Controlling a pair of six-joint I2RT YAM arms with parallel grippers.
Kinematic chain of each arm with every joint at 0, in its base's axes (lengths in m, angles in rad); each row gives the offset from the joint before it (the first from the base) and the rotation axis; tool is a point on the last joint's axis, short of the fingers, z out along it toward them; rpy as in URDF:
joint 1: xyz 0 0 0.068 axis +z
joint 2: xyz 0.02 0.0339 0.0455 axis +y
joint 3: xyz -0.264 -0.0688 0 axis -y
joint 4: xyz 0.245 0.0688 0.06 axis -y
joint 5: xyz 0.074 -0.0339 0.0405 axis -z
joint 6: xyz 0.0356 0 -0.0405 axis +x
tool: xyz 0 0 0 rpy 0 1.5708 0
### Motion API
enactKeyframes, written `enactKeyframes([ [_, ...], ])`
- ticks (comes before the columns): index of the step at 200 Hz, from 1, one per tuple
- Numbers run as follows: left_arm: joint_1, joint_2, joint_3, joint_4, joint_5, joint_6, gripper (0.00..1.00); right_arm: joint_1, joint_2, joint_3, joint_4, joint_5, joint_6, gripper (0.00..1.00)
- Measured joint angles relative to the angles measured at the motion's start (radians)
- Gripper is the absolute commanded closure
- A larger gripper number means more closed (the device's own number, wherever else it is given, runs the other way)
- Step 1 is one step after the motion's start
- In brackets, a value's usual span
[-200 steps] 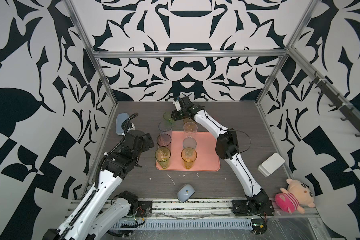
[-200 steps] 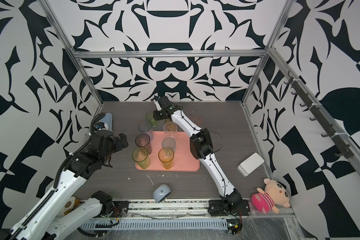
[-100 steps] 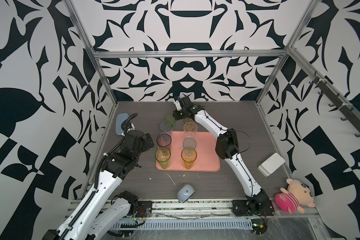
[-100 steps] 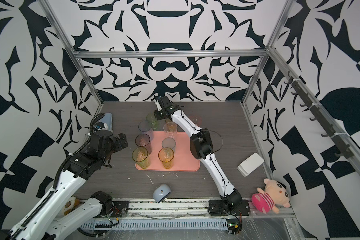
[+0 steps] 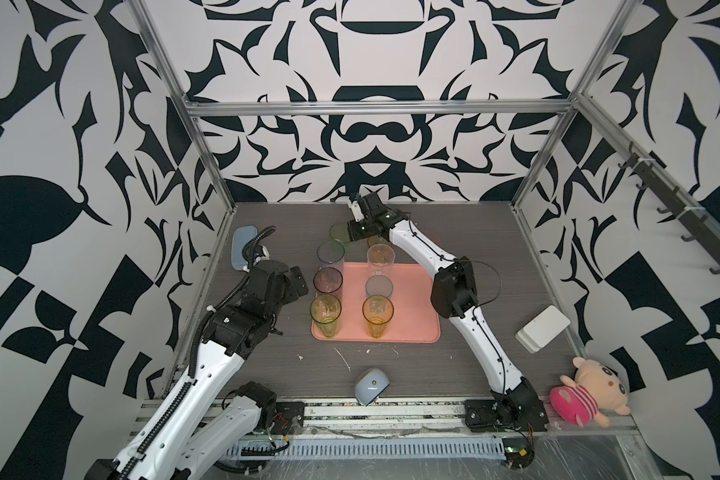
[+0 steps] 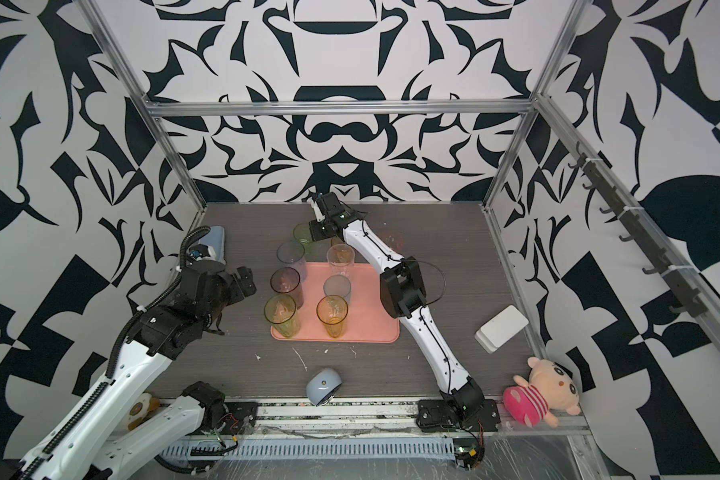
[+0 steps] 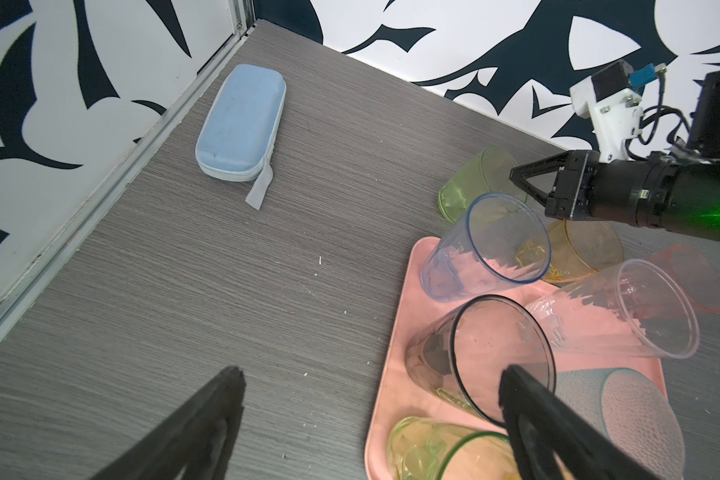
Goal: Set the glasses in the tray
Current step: 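Lower the right gripper into the green cup and close on its rim, then lift the green cup with the right gripper and carry it toward the tray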
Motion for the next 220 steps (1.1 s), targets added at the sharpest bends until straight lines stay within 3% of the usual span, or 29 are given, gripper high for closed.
enactKeyframes([
  [113,0.000,-0.002,0.000,0.000,0.003,-0.001,0.01,0.000,-0.017,0.054,-0.055,0.036,-0.033,1.00],
  [220,0.000,-0.018,0.014,-0.021,0.009,0.000,0.01,-0.065,-0.281,0.059,-0.219,0.143,-0.043,1.00],
])
